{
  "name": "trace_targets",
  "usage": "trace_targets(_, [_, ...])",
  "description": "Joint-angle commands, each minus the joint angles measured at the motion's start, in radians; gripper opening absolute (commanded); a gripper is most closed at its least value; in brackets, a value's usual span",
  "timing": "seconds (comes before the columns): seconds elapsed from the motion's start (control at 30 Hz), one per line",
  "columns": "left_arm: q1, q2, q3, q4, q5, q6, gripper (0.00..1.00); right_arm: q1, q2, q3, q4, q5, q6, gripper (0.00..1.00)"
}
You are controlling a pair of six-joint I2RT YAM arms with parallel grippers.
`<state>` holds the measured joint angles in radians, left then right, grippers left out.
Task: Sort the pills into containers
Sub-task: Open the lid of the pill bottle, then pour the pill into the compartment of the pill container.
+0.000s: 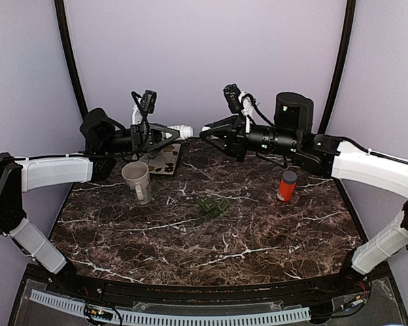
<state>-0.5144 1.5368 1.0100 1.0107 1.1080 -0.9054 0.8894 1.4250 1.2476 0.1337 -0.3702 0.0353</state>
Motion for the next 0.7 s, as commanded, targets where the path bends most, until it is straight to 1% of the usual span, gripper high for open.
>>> trace_targets(0.0, [0.001, -0.052, -0.034, -0.034, -0.046, 0.076, 0.0, -0.01, -0.041, -0.029, 0.059, 0.036, 0.017, 0.18])
trace_targets(0.13, [-0.018, -0.059, -0.065, -0.042, -0.092, 0.111, 0.0, -0.012, -0.063, -0.061, 0.072, 0.036, 0.017, 0.18])
trace_targets(0.23, [-0.031, -0.061, -0.092, -0.042, -0.136, 0.133, 0.0, -0.017, -0.085, -0.088, 0.092, 0.085, 0.039, 0.16])
trace_targets(0.47, [-0.061, -0.052, -0.174, -0.007, -0.242, 0.161, 0.0, -0.028, -0.129, -0.171, 0.125, 0.117, 0.063, 0.15])
trace_targets(0.67, [-0.085, -0.028, -0.246, 0.059, -0.319, 0.149, 0.0, -0.034, -0.159, -0.222, 0.147, 0.142, 0.081, 0.14])
